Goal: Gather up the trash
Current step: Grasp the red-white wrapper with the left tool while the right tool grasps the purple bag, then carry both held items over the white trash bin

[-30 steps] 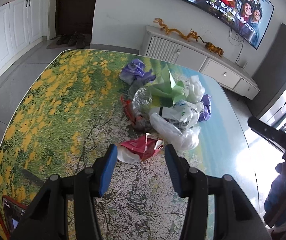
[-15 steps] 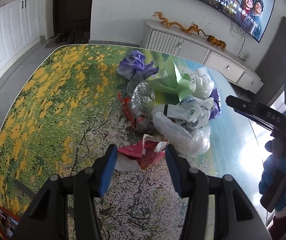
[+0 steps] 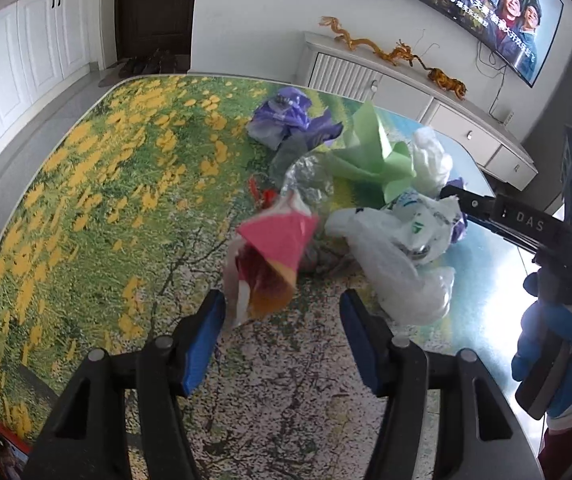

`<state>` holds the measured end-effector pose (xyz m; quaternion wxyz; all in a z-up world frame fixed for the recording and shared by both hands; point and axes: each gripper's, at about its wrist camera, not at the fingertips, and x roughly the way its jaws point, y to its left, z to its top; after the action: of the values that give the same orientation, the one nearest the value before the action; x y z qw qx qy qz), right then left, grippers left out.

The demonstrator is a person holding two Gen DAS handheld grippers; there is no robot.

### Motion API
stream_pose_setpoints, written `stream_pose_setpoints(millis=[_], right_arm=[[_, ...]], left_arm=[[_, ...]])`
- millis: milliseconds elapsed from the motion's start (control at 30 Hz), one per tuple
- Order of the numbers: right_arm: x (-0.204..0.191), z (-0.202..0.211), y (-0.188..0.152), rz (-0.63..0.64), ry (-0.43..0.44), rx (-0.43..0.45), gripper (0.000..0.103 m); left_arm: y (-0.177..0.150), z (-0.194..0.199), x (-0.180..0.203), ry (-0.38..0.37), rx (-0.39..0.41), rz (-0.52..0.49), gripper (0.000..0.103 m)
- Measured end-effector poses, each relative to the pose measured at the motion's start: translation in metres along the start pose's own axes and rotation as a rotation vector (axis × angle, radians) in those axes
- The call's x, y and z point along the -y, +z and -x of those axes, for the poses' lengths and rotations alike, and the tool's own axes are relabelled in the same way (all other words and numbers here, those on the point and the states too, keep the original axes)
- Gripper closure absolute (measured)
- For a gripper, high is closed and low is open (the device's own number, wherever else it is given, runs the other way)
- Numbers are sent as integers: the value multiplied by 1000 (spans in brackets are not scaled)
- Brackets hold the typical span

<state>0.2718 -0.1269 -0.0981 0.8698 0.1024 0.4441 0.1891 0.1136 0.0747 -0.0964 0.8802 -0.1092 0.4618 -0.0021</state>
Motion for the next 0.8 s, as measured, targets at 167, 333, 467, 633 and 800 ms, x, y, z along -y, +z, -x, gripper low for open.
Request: stream_pose_setpoints(millis=[167, 333, 467, 633, 800], right_arm=[[4, -1, -2, -4, -4, 5, 76], [5, 5, -6, -10, -10, 10, 77], [6, 19, -13, -21, -14, 17, 77], [5, 50, -24, -34, -23, 49, 77], [-1, 83, -39, -53, -27, 91, 77]], left_arm=[[2, -1, -10, -1, 19, 33, 73], [0, 3, -14, -16, 29, 51, 78], [-2, 18, -8, -31, 63, 44, 79], [-5, 43, -1, -59, 112, 34, 79], [-13, 70, 10, -98, 152, 9, 79]])
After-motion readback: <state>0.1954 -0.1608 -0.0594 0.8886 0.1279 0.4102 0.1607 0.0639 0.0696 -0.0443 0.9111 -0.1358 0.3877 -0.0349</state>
